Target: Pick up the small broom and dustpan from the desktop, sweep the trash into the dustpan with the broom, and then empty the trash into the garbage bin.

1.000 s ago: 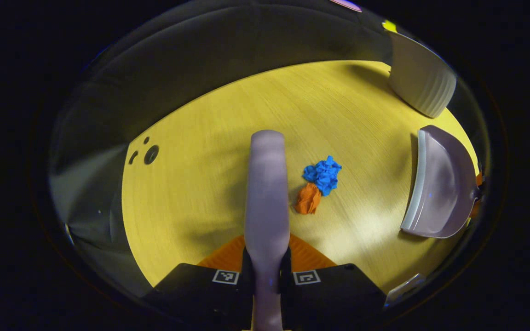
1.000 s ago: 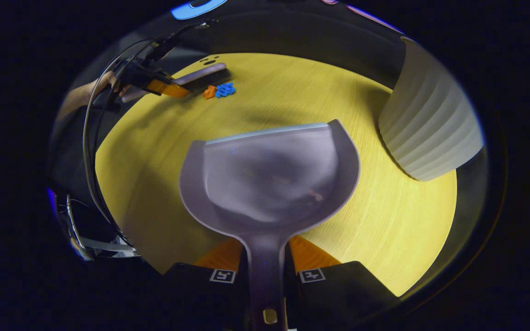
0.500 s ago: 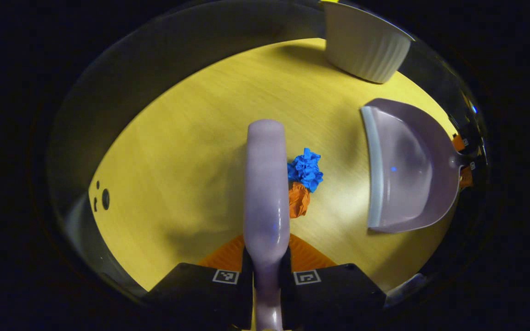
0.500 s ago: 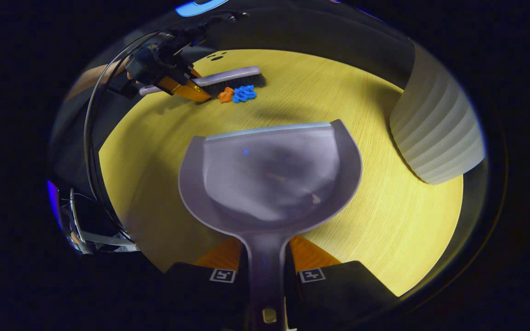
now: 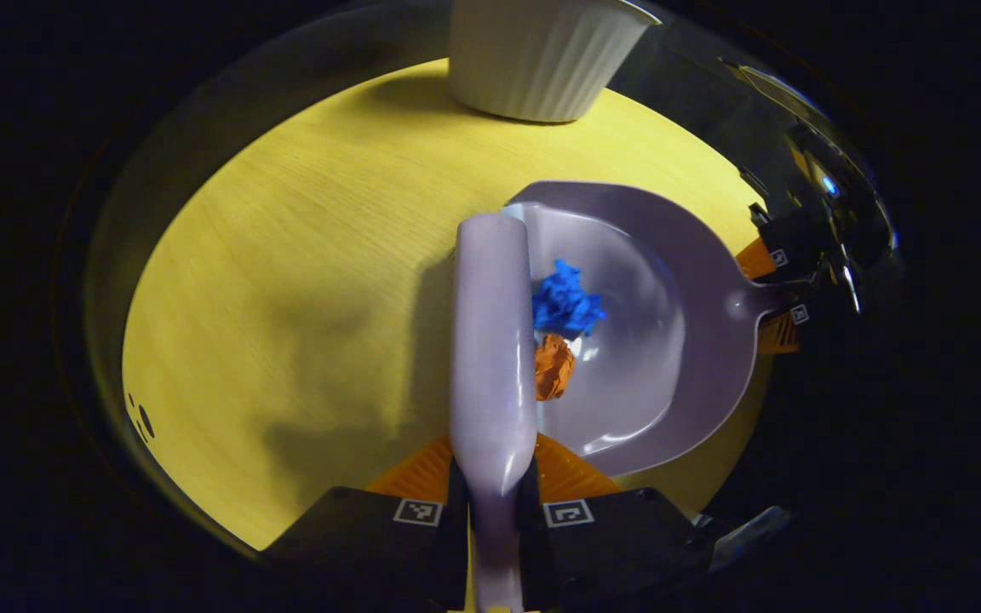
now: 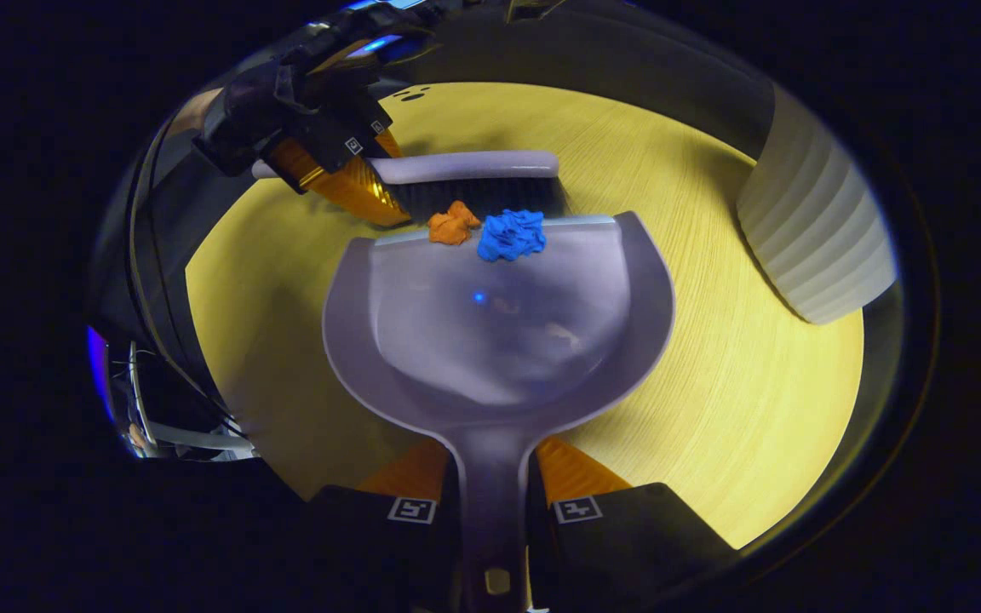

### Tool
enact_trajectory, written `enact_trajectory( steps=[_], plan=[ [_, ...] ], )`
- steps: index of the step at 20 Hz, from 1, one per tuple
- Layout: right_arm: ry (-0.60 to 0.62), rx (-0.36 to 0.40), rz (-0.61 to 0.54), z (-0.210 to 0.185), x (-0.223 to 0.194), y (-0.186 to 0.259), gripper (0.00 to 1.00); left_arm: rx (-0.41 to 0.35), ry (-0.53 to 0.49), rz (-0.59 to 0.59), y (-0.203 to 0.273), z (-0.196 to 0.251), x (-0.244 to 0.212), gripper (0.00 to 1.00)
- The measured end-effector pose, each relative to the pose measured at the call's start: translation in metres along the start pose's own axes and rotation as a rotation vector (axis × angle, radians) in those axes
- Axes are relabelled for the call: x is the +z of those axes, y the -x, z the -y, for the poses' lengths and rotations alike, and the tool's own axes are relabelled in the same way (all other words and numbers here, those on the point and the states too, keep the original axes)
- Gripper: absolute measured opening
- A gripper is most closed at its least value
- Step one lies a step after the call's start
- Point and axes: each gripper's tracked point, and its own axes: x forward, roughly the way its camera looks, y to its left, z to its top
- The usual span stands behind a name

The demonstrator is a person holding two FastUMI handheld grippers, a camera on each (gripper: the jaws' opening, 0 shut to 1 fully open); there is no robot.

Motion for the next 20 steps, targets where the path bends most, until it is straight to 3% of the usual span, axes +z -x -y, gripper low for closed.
enact_trajectory(
  steps=[3,5,7,8,12,15,17,18,20],
  plan=[
    [-0.018,-0.002,0.018,-0.004,0.024,-0.026,0.35,-0.053,0.056,0.014,0.006,0.022,-0.004,0.31],
    [-0.026,-0.014,0.046,0.003,0.03,-0.029,0.31,-0.023,0.114,0.074,0.012,0.025,-0.003,0.29],
    [-0.039,-0.022,0.043,0.005,0.023,-0.035,0.39,0.003,0.198,0.137,0.025,0.026,-0.007,0.3],
    [-0.053,-0.026,0.045,0.006,0.022,-0.041,0.35,0.01,0.241,0.173,0.032,0.026,-0.007,0.27],
    [-0.083,-0.052,0.058,0.005,0.022,-0.051,0.39,0.038,0.414,0.332,0.057,0.019,-0.026,0.28],
    [-0.089,-0.076,0.072,0.007,0.023,-0.049,0.35,0.075,0.515,0.452,0.065,0.014,-0.054,0.28],
    [-0.09,-0.1,0.086,0.009,0.026,-0.044,0.39,0.094,0.579,0.524,0.067,0.008,-0.079,0.28],
    [-0.091,-0.115,0.097,0.011,0.026,-0.033,0.35,0.102,0.606,0.549,0.064,0.006,-0.092,0.28],
    [-0.114,-0.143,0.12,0.011,0.028,-0.02,0.39,0.123,0.643,0.583,0.05,-0.001,-0.122,0.27]
  ],
)
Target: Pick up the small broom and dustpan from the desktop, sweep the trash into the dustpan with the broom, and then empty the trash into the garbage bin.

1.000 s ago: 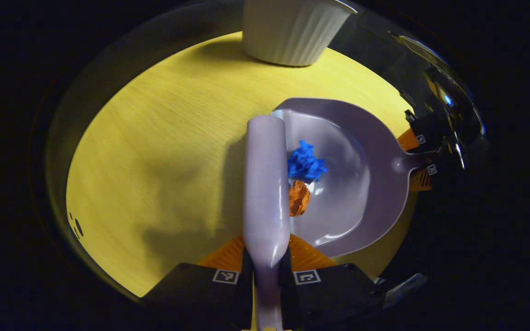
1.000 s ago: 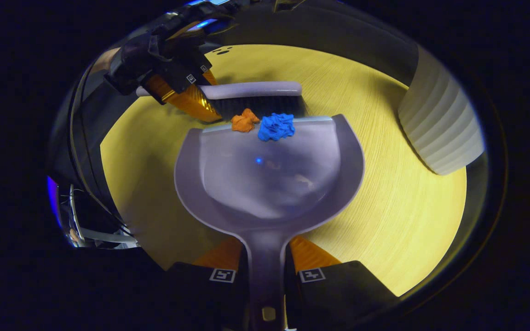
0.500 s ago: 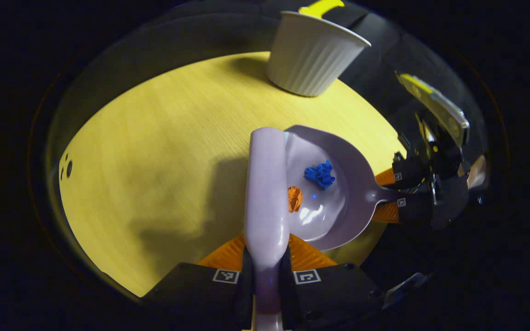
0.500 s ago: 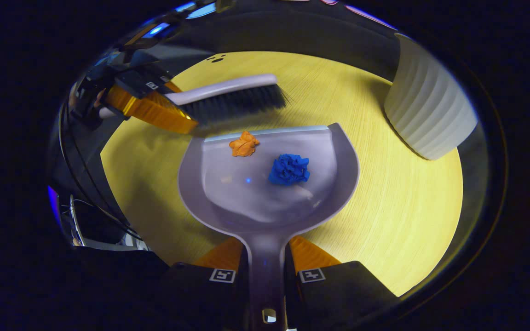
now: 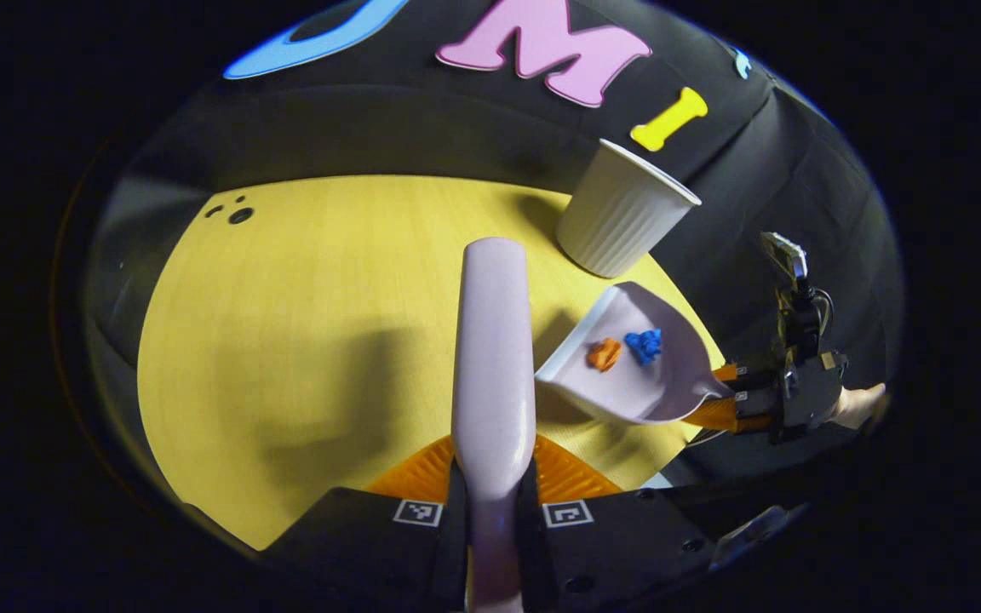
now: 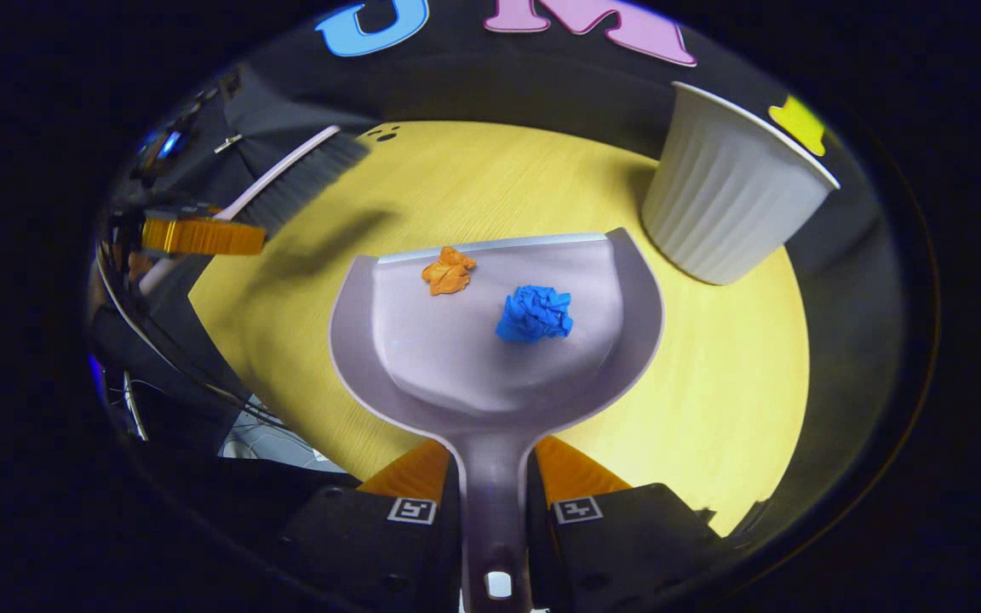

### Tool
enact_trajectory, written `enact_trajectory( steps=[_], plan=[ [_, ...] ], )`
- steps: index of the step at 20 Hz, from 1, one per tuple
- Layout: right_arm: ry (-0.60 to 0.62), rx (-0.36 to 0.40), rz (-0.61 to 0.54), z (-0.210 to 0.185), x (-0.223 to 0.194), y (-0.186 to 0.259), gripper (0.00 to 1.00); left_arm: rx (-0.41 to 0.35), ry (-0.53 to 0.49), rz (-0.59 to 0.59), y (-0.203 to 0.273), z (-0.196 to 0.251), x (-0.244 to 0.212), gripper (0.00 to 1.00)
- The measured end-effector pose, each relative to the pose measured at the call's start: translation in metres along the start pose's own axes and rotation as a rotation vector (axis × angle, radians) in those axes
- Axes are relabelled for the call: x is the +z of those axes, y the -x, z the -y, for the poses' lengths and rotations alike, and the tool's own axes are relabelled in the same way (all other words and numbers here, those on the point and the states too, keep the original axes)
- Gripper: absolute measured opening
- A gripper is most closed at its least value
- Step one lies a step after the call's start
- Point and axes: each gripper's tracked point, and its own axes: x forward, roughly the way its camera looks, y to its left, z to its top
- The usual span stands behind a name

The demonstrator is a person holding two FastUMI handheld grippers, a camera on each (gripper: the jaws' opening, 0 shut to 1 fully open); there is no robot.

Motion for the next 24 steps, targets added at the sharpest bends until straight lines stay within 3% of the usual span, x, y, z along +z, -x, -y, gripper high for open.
enact_trajectory(
  steps=[3,6,7,8,12,15,16,17,18,21,24],
  plan=[
    [-0.067,-0.031,0.032,0.005,0.006,0.03,0.35,0.01,0.034,0.027,-0.008,-0.036,-0.04,0.28],
    [-0.101,-0.096,0.072,0.019,0.021,0.063,0.35,0.016,0.0,0.024,-0.033,-0.079,-0.074,0.3],
    [-0.144,-0.095,0.084,0.022,0.029,0.072,0.39,0.006,-0.007,0.019,-0.041,-0.085,-0.085,0.29],
    [-0.19,-0.088,0.097,0.024,0.038,0.083,0.35,-0.001,-0.015,0.019,-0.047,-0.093,-0.093,0.28],
    [-0.277,-0.097,0.137,0.038,0.064,0.117,0.35,-0.027,-0.01,0.025,-0.036,-0.092,-0.101,0.29],
    [-0.359,-0.061,0.159,0.046,0.089,0.136,0.31,-0.056,-0.004,0.02,-0.023,-0.085,-0.107,0.28],
    [-0.358,-0.074,0.165,0.055,0.095,0.136,0.35,-0.053,0.007,0.011,-0.02,-0.088,-0.108,0.28],
    [-0.35,-0.095,0.17,0.068,0.1,0.136,0.31,-0.041,0.011,0.01,-0.018,-0.092,-0.107,0.28],
    [-0.347,-0.108,0.172,0.079,0.109,0.135,0.35,-0.025,0.009,0.014,-0.014,-0.097,-0.104,0.27],
    [-0.361,-0.119,0.177,0.106,0.138,0.125,0.31,0.001,0.02,0.028,-0.006,-0.107,-0.099,0.27],
    [-0.343,-0.172,0.163,0.139,0.163,0.101,0.35,0.015,0.041,0.037,0.0,-0.114,-0.093,0.27]
  ],
)
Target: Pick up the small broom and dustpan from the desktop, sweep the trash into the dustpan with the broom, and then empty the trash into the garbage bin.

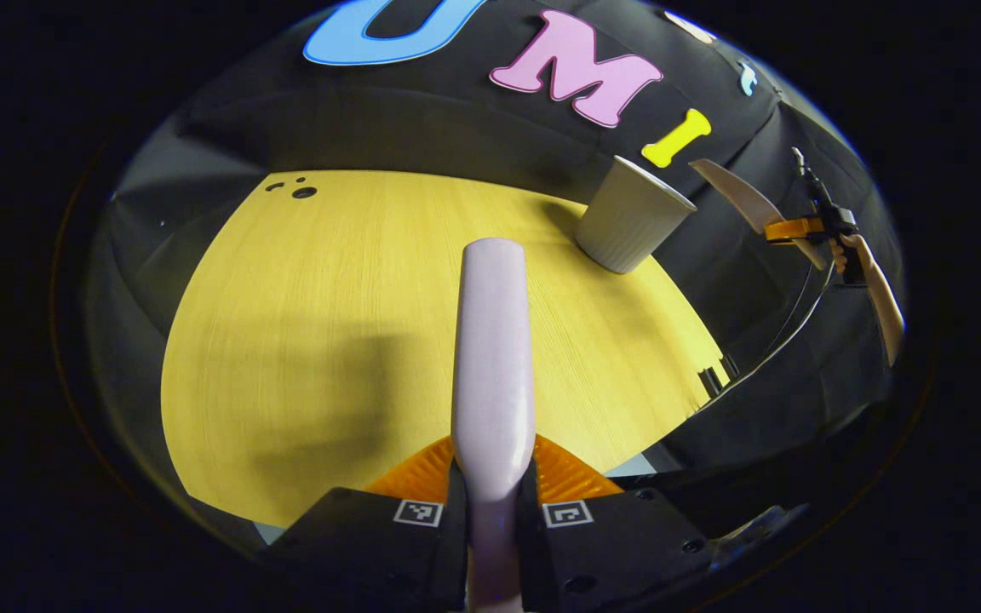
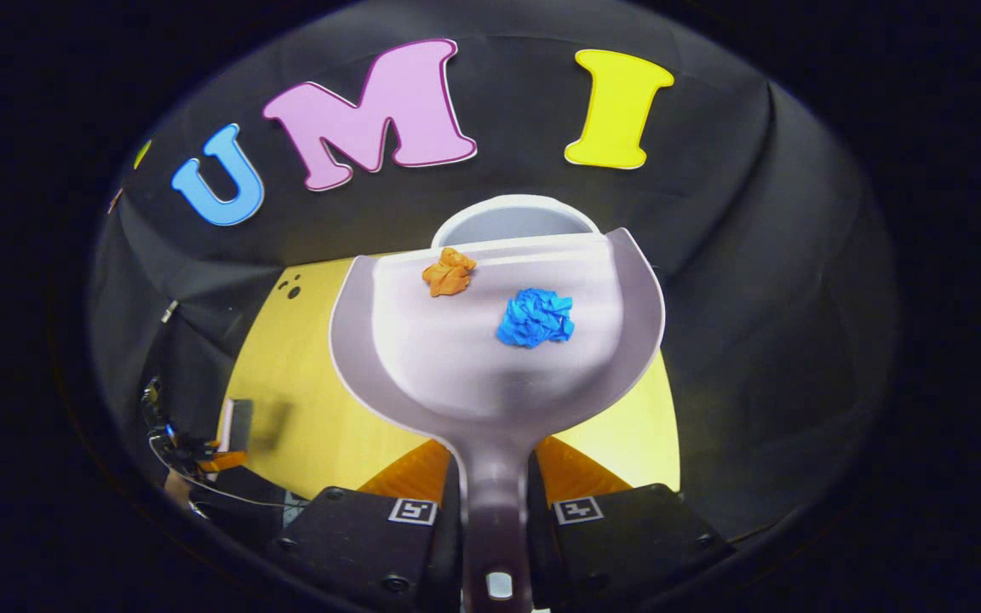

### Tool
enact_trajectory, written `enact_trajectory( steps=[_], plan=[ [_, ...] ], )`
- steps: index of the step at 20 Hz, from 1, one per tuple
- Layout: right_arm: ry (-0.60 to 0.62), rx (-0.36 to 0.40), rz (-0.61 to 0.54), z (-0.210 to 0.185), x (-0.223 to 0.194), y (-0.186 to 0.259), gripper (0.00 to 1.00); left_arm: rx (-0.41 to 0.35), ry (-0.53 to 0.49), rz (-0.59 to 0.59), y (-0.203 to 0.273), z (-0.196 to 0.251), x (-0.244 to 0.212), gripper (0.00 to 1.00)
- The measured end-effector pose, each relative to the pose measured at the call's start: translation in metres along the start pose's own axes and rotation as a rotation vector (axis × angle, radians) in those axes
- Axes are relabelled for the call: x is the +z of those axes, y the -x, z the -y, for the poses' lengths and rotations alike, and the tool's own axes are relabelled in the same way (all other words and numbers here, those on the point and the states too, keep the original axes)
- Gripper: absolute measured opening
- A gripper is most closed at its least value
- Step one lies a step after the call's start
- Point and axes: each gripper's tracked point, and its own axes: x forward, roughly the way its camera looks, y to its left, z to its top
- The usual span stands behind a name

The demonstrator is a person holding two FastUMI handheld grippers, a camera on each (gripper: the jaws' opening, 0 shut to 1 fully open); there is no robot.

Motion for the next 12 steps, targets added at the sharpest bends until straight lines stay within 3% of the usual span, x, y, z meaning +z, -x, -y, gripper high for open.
enact_trajectory(
  steps=[2,3,8,10,12],
  plan=[
    [-0.027,-0.001,-0.001,0.002,0.017,-0.024,0.31,0.01,0.018,0.009,0.002,-0.004,0.003,0.27],
    [-0.048,0.0,-0.002,0.004,0.025,-0.035,0.35,0.009,0.035,0.011,0.003,-0.003,0.004,0.27],
    [-0.146,-0.038,0.007,0.017,0.062,-0.076,0.35,0.022,0.094,0.02,0.006,-0.014,0.012,0.27],
    [-0.114,-0.119,0.017,0.032,0.071,-0.088,0.3,0.042,0.099,0.018,0.007,-0.02,0.014,0.28],
    [-0.051,-0.204,0.023,0.046,0.074,-0.096,0.35,0.052,0.111,0.013,0.006,-0.024,0.016,0.28]
  ],
)
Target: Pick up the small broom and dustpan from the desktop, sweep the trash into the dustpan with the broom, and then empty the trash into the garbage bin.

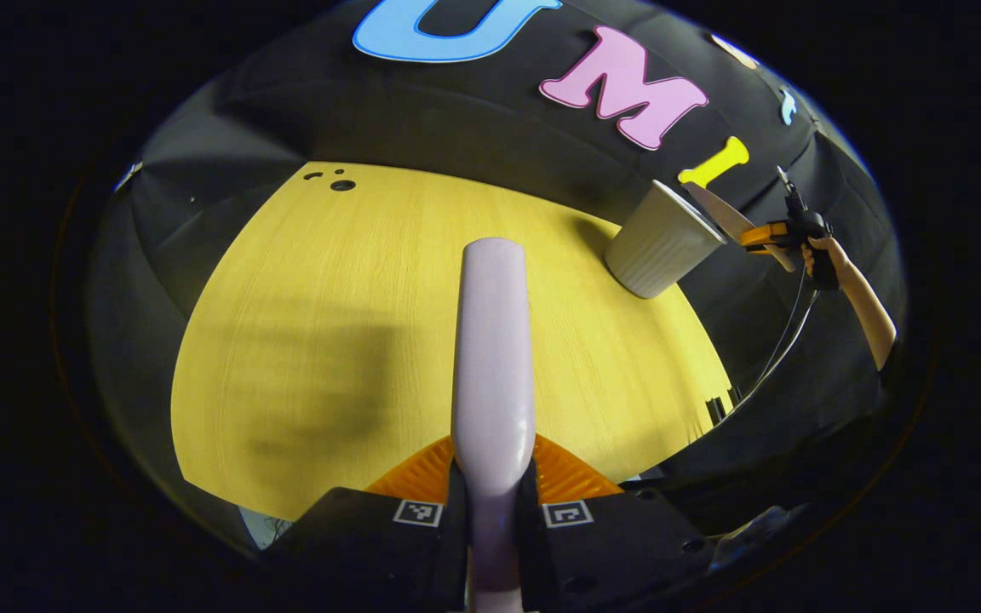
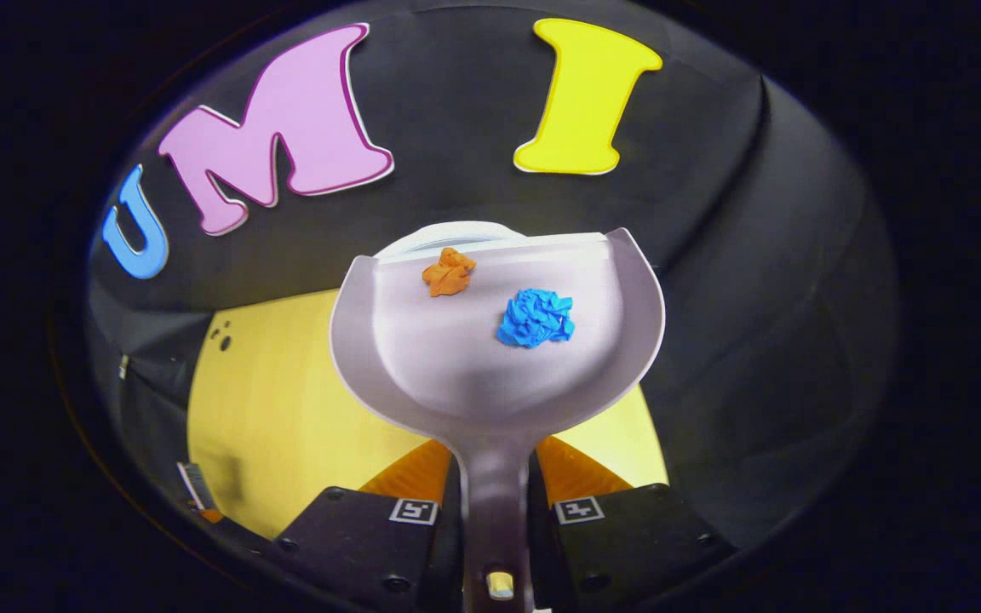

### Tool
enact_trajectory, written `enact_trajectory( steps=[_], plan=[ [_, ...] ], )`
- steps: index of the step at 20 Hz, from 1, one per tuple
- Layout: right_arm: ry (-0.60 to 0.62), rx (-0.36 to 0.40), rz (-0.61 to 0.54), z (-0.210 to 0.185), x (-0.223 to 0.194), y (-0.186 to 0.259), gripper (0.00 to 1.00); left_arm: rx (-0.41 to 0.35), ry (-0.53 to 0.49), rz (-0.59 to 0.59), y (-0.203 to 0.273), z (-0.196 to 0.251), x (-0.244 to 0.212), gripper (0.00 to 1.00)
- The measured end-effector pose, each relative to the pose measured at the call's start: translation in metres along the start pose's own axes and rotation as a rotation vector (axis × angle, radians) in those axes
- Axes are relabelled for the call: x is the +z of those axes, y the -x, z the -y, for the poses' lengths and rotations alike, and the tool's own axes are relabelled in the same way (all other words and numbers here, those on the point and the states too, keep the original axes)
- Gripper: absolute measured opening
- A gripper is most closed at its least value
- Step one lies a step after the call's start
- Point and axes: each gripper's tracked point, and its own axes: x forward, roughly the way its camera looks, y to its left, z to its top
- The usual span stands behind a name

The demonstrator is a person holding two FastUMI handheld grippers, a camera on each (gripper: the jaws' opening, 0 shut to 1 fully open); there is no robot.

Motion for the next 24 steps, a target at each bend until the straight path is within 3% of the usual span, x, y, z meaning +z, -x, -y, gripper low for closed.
enact_trajectory(
  steps=[6,7,10,11,12,14,19,24],
  plan=[
    [0.218,-0.214,0.054,0.019,0.012,-0.014,0.35,0.014,0.007,-0.027,-0.005,-0.003,0.001,0.28],
    [0.258,-0.241,0.061,0.023,0.015,-0.02,0.39,0.009,0.01,-0.032,-0.005,-0.001,0.002,0.27],
    [0.363,-0.297,0.091,0.021,0.018,-0.028,0.31,0.002,0.001,-0.042,-0.007,0.002,0.004,0.28],
    [0.401,-0.329,0.102,0.024,0.02,-0.024,0.35,0.002,0.003,-0.049,-0.008,0.003,0.004,0.28],
    [0.446,-0.357,0.117,0.026,0.022,-0.021,0.31,0.003,0.005,-0.054,-0.008,0.004,0.005,0.3],
    [0.536,-0.409,0.143,0.029,0.023,-0.022,0.39,0.001,-0.011,-0.054,-0.009,0.01,0.008,0.27],
    [0.657,-0.506,0.17,0.034,0.028,-0.019,0.31,0.0,-0.03,-0.084,-0.016,0.017,0.003,0.29],
    [0.867,-0.634,0.218,0.036,0.041,-0.017,0.35,-0.007,-0.056,-0.11,-0.018,0.024,-0.005,0.29]
  ],
)
